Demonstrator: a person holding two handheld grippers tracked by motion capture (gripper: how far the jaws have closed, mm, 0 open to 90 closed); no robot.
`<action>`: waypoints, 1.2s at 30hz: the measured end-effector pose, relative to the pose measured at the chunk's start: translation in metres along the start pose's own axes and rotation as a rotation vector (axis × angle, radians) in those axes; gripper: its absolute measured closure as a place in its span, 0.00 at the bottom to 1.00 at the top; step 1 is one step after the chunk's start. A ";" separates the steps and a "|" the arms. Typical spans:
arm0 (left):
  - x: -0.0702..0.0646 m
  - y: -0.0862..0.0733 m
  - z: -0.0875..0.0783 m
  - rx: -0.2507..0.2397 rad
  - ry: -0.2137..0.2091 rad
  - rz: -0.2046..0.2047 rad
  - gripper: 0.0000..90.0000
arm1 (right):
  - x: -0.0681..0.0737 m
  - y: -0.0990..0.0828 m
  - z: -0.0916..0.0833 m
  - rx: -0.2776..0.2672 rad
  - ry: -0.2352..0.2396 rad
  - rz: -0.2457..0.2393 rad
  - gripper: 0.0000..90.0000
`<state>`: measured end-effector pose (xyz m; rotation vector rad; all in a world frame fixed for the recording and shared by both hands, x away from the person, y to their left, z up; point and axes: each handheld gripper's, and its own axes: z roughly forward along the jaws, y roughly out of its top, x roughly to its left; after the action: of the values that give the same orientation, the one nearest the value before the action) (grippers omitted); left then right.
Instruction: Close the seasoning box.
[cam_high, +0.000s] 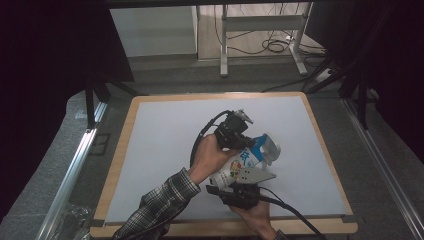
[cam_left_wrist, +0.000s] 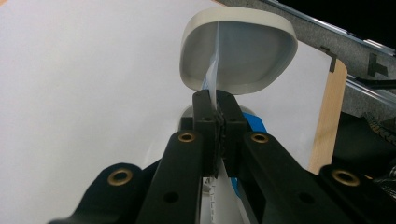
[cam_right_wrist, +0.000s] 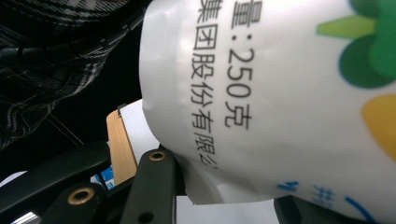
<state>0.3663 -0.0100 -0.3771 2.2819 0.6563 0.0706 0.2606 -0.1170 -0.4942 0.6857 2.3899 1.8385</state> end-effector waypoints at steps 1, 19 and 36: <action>0.000 0.000 0.000 0.002 -0.001 0.001 0.99 | 0.000 0.000 0.000 0.000 0.000 -0.001 0.76; -0.001 0.003 0.000 0.013 0.000 0.003 0.99 | 0.002 0.001 0.000 -0.007 -0.004 -0.004 0.74; -0.001 0.004 0.000 0.024 0.000 0.008 0.98 | 0.003 0.002 0.000 -0.010 -0.005 -0.005 0.74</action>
<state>0.3671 -0.0132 -0.3740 2.3073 0.6516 0.0672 0.2588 -0.1155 -0.4918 0.6811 2.3753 1.8437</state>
